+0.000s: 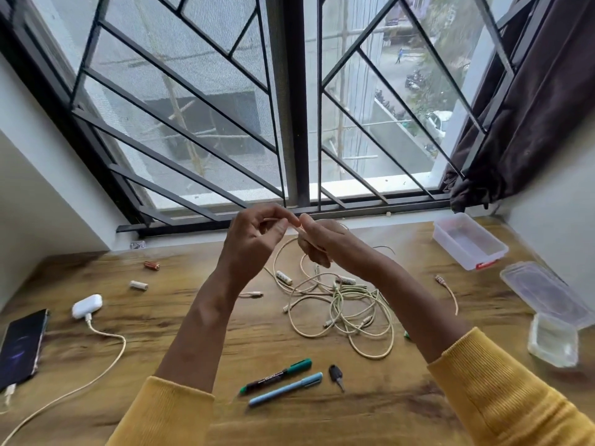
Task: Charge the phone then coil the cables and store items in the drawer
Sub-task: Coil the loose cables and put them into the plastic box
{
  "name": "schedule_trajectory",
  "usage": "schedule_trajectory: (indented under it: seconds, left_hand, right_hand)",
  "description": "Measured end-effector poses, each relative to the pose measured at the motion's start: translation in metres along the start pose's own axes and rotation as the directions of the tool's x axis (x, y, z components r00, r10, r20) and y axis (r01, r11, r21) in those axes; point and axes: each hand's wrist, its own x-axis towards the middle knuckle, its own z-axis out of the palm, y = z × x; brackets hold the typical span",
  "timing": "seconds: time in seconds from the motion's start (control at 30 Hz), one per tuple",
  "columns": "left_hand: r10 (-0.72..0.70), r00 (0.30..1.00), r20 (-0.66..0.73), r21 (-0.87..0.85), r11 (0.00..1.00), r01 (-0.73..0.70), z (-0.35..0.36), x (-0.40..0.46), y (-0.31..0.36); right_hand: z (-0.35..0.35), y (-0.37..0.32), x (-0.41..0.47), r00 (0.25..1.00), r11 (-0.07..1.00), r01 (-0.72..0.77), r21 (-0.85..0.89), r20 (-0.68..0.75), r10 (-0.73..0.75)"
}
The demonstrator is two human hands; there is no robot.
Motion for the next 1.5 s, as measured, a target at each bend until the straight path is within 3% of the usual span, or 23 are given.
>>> schedule_trajectory:
  seconds: [0.13,0.33,0.5,0.67,0.87,0.93,1.23,1.5]
  left_hand:
    - [-0.024,0.999,-0.039,-0.113,0.993,0.02,-0.008,0.001,0.0]
    - [-0.001,0.999,-0.047,-0.091,0.996,-0.003,-0.015,-0.006,-0.011]
    - [-0.056,0.991,-0.125,-0.335,0.942,0.011,-0.016,-0.007,-0.006]
    - [-0.087,0.983,-0.164,-0.487,0.873,-0.004,-0.017,-0.002,-0.001]
    - [-0.193,0.965,-0.18,-0.57,0.819,0.058,-0.009,-0.003,-0.011]
    - [-0.22,0.958,-0.182,-0.575,0.815,0.078,-0.007,-0.004,-0.015]
    - [-0.328,0.932,-0.156,-0.522,0.828,0.204,0.001,-0.006,-0.036]
    - [-0.247,0.944,-0.22,-0.242,0.951,0.192,0.033,-0.023,-0.035]
  right_hand:
    - [0.005,-0.008,-0.008,0.995,0.98,-0.061,0.191,0.093,0.044]
    - [0.008,0.0,-0.018,0.974,0.942,-0.116,0.315,0.223,0.045]
    - [0.011,-0.002,-0.018,0.963,0.963,-0.09,0.254,0.269,0.019]
    - [0.015,-0.008,-0.018,0.974,0.993,0.042,0.114,0.219,-0.066]
    - [0.016,-0.014,-0.015,0.951,0.95,0.028,0.312,0.285,-0.122]
    - [0.017,-0.011,-0.017,0.954,0.917,0.027,0.399,0.265,-0.144]
    - [0.022,-0.005,-0.022,0.954,0.867,-0.04,0.496,0.277,-0.114]
    - [0.019,-0.009,-0.004,0.986,0.798,0.133,0.587,0.006,-0.169]
